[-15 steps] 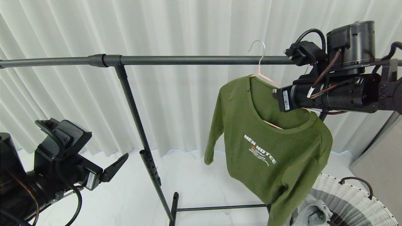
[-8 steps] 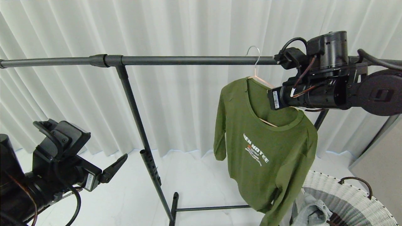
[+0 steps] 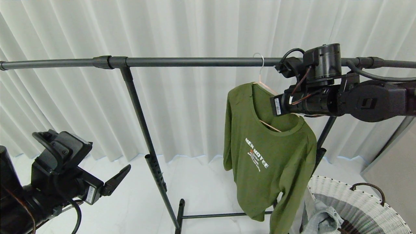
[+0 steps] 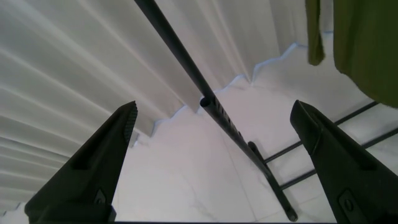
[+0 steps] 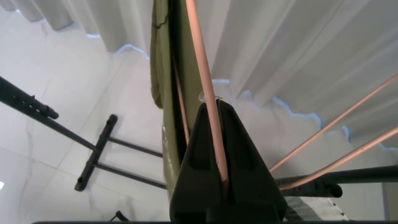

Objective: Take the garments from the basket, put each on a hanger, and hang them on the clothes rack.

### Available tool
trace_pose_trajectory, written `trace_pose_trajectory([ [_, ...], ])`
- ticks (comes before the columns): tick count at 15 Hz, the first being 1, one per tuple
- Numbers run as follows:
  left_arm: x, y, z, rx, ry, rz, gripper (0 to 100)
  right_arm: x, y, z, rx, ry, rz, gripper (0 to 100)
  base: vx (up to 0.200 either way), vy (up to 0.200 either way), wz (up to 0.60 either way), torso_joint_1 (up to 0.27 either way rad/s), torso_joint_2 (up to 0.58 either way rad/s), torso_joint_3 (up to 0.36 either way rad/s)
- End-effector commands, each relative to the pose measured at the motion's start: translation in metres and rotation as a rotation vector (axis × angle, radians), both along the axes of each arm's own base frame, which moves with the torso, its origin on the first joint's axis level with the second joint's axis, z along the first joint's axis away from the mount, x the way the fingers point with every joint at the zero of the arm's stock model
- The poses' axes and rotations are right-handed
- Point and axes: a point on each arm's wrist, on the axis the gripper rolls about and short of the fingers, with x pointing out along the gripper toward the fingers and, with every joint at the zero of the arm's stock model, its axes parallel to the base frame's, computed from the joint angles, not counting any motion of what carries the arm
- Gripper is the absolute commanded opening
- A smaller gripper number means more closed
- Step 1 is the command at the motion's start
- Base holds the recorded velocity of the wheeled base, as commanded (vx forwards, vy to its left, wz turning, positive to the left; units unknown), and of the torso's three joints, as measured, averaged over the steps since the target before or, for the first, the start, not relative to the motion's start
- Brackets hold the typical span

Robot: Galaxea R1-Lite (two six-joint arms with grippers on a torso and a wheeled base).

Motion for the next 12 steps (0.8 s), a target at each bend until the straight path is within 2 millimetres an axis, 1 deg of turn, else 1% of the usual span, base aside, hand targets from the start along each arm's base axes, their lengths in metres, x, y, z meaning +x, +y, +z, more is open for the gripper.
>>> trace_pose_trajectory([
  [1,0.000,0.000,-0.001,0.000,0.003,-0.001,100,0.000,0.000,-0.001,-0.002,0.002,0.001,0,0.000,0.000,0.00,0.000,0.00,0.000],
  [4,-0.002,0.000,-0.004,0.002,0.016,-0.001,100,-0.005,0.001,0.002,0.001,-0.001,0.010,0,0.000,0.000,0.00,0.000,0.00,0.000],
  [5,-0.002,0.000,-0.004,0.002,0.017,-0.001,100,-0.006,0.000,0.004,0.003,-0.007,0.009,100,0.000,0.000,0.00,0.000,0.00,0.000],
  [8,-0.002,0.000,-0.006,0.003,0.023,-0.001,100,-0.015,0.001,0.014,0.019,-0.029,0.012,100,0.000,0.000,0.00,0.000,0.00,0.000],
  [11,-0.002,0.000,-0.007,0.004,0.028,0.001,100,-0.034,0.001,0.026,0.034,-0.052,0.037,100,0.000,0.000,0.00,0.000,0.00,0.000],
  [12,-0.002,0.000,-0.007,0.004,0.029,0.001,100,-0.037,0.000,0.027,0.035,-0.054,0.038,100,0.000,0.000,0.00,0.000,0.00,0.000],
])
